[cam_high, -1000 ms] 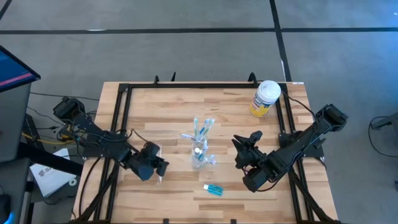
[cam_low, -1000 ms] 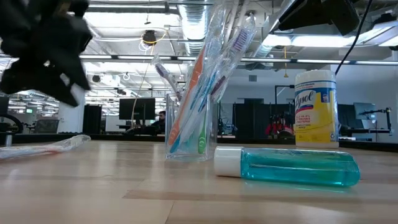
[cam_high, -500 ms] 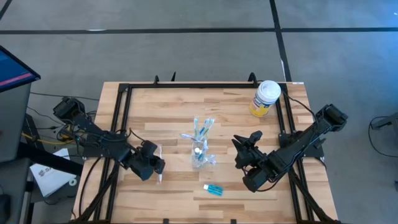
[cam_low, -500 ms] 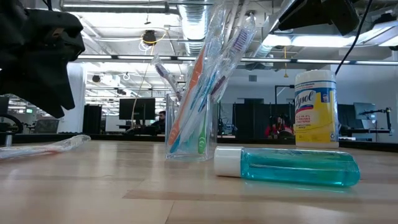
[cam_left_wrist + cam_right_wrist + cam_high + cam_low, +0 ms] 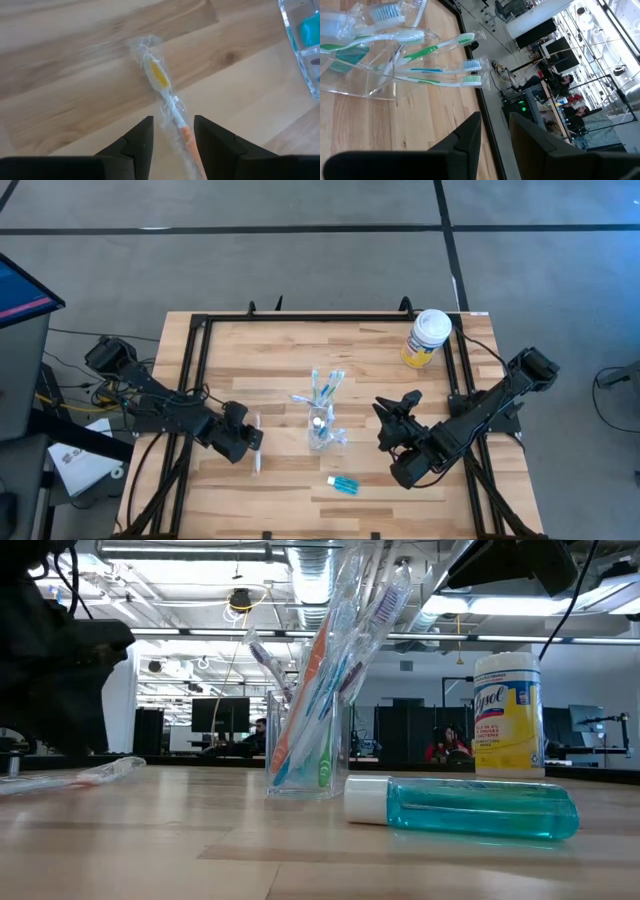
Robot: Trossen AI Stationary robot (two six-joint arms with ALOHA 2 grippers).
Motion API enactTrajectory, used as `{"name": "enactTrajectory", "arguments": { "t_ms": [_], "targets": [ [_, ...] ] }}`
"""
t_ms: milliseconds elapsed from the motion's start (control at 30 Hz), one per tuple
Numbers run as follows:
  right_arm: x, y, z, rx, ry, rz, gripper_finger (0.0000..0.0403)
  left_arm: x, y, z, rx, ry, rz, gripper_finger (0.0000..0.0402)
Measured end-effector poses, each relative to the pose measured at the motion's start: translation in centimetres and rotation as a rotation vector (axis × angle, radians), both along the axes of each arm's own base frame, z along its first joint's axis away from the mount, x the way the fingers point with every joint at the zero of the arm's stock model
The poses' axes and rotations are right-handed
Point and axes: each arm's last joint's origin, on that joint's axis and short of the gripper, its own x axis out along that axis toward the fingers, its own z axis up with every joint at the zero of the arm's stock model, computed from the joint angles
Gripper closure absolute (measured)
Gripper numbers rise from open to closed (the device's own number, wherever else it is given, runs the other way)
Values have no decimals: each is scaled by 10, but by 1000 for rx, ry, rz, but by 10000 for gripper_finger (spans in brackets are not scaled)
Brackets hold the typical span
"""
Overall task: Pick & Place toothbrushing station
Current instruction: Put the orange toothbrush into the transparent organizer
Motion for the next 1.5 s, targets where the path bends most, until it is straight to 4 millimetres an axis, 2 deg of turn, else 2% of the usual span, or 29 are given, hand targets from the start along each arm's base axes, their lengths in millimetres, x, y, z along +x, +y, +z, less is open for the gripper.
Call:
{"name": "enactTrajectory", "arguments": {
  "t_ms": [367, 767, 967, 1133, 1367, 1500],
  "targets": [
    [4, -5, -1, 18, 11, -18, 310, 0, 1, 0, 22, -16, 4, 265],
    [5, -7, -1, 19, 11, -27, 310, -9, 7, -24, -6, -86, 9, 265],
    [5, -7, -1, 19, 11, -27, 310, -11, 9, -26, 12, -98, 13, 268],
    [5, -7, -1, 19, 11, -27, 310, -11, 9, -27, 24, -96, 16, 299],
    [5, -7, -1, 19, 11, -27, 310, -11, 10, -27, 60, -103, -4, 391],
    [5, -7, -1, 19, 11, -26, 310, -10, 10, -26, 82, -130, 1, 397]
  ]
}}
